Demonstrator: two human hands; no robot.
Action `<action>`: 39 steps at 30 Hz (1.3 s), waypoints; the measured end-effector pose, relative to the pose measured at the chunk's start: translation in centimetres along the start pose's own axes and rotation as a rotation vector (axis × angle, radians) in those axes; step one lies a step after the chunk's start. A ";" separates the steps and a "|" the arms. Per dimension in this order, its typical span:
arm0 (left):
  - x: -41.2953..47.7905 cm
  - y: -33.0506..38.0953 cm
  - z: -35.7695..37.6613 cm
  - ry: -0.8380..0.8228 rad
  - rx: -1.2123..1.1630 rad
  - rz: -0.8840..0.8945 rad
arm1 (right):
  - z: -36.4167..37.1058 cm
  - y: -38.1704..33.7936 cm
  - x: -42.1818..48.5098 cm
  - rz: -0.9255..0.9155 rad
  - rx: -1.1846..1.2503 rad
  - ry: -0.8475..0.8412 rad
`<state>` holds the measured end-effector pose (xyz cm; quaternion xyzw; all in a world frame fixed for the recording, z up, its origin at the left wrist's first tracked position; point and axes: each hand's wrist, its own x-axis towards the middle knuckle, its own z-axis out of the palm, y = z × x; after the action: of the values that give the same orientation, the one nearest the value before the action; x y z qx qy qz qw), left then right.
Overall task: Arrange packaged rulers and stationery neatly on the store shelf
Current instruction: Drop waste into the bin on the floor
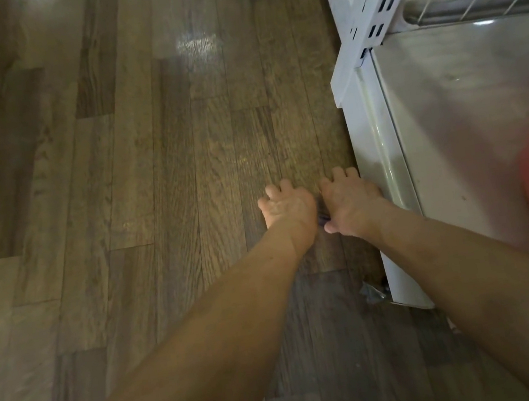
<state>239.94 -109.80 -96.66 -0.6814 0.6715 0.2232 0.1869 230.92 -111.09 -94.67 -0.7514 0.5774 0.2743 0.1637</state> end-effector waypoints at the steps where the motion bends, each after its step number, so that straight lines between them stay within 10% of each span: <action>1: 0.0 0.0 -0.1 0.000 -0.034 -0.009 | 0.0 0.0 0.0 -0.004 -0.002 0.002; 22: -2.0 -4.5 -1.9 0.129 -0.080 -0.041 | -3.3 -1.7 -1.9 -0.180 0.036 0.265; 39: -27.4 -8.1 -29.1 0.115 0.011 -0.081 | -28.5 -4.9 -27.1 -0.166 -0.008 0.242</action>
<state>249.59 -102.97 -57.65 -0.7186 0.6544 0.1722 0.1605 237.02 -104.66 -56.09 -0.8248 0.5277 0.1695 0.1119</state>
